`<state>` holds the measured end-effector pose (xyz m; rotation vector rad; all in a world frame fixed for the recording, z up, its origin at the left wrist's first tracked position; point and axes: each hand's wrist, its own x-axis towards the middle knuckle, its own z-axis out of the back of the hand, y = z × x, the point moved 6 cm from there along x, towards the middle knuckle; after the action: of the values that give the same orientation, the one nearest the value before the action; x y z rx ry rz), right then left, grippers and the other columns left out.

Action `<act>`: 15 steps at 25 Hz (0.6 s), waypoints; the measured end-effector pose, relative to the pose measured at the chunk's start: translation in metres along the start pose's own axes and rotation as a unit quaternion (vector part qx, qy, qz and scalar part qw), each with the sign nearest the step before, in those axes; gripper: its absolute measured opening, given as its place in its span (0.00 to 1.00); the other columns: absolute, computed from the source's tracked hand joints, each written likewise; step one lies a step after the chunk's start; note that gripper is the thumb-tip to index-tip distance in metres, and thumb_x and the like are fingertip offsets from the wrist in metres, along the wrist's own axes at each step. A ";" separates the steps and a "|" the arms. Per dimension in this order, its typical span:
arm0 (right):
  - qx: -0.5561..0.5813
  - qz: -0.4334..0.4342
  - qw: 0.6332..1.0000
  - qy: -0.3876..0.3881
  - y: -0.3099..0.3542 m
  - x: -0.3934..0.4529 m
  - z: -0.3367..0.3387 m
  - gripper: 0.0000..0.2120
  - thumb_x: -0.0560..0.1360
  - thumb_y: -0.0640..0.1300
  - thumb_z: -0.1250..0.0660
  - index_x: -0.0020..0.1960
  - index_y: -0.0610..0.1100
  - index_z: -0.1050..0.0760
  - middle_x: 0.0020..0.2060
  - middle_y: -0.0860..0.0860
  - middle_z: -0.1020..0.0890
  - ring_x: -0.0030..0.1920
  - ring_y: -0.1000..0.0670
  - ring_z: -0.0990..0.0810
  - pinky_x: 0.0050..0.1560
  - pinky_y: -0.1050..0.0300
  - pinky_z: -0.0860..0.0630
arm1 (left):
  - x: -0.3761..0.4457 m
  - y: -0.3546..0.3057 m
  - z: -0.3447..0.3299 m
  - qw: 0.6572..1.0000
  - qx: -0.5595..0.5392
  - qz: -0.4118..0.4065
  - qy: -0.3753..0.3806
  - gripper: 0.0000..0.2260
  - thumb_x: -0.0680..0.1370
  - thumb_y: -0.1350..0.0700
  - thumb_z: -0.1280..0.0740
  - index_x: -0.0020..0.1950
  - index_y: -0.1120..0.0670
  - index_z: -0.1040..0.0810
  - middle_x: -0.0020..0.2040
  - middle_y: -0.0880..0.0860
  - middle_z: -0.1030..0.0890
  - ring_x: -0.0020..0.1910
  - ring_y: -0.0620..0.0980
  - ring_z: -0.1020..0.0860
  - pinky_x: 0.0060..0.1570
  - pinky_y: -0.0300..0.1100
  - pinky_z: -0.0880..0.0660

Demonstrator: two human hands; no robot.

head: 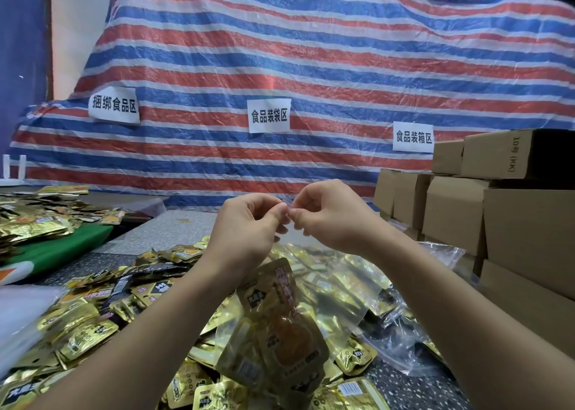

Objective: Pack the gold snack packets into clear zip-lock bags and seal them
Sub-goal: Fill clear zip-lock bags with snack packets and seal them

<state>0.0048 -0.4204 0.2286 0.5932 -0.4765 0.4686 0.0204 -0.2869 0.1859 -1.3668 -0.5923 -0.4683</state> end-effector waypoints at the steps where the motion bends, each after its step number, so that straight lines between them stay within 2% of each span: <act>1: -0.003 -0.003 1.000 0.000 0.000 0.000 0.000 0.06 0.79 0.47 0.31 0.43 0.49 0.21 0.38 0.52 0.17 0.40 0.54 0.19 0.42 0.58 0.19 | 0.000 -0.001 0.000 1.000 0.015 -0.006 -0.004 0.08 0.80 0.57 0.33 0.42 0.53 0.17 0.35 0.49 0.16 0.35 0.43 0.18 0.34 0.32 0.25; 3: -0.005 -0.012 1.000 -0.001 0.001 -0.001 -0.001 0.07 0.79 0.47 0.32 0.41 0.50 0.22 0.38 0.52 0.18 0.40 0.54 0.19 0.40 0.60 0.21 | 0.000 -0.002 -0.001 0.999 0.040 -0.020 -0.011 0.08 0.80 0.57 0.33 0.42 0.52 0.17 0.34 0.48 0.16 0.34 0.42 0.18 0.35 0.33 0.24; 6: -0.017 -0.021 1.000 -0.010 0.000 -0.001 -0.001 0.07 0.79 0.47 0.32 0.42 0.48 0.21 0.38 0.51 0.17 0.40 0.52 0.19 0.39 0.57 0.21 | -0.002 -0.004 0.000 0.998 0.046 -0.041 -0.024 0.08 0.79 0.57 0.32 0.41 0.51 0.16 0.34 0.46 0.16 0.34 0.41 0.19 0.35 0.33 0.23; 9: -0.041 -0.014 0.998 -0.037 0.001 -0.003 -0.002 0.07 0.79 0.45 0.32 0.42 0.48 0.21 0.36 0.53 0.18 0.36 0.54 0.20 0.32 0.62 0.27 | -0.003 -0.007 -0.001 0.996 0.062 -0.056 -0.028 0.08 0.79 0.57 0.31 0.41 0.51 0.16 0.34 0.45 0.17 0.34 0.40 0.19 0.35 0.32 0.24; 12: -0.031 -0.013 0.999 -0.036 0.002 -0.003 -0.004 0.06 0.79 0.46 0.32 0.44 0.48 0.20 0.37 0.53 0.18 0.38 0.54 0.19 0.35 0.62 0.26 | -0.004 -0.005 0.001 0.996 0.063 -0.042 -0.055 0.08 0.79 0.56 0.32 0.42 0.51 0.17 0.34 0.47 0.17 0.34 0.40 0.19 0.35 0.34 0.23; 15: -0.046 -0.013 0.999 -0.020 0.001 -0.004 -0.003 0.08 0.80 0.48 0.33 0.42 0.49 0.21 0.37 0.54 0.19 0.36 0.55 0.21 0.33 0.63 0.30 | -0.006 -0.004 0.003 0.994 0.062 -0.040 -0.075 0.08 0.80 0.56 0.32 0.41 0.51 0.18 0.34 0.48 0.18 0.34 0.42 0.20 0.36 0.38 0.22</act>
<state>0.0015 -0.4189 0.2249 0.5199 -0.5246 0.4076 0.0129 -0.2845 0.1856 -1.2712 -0.7888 -0.3883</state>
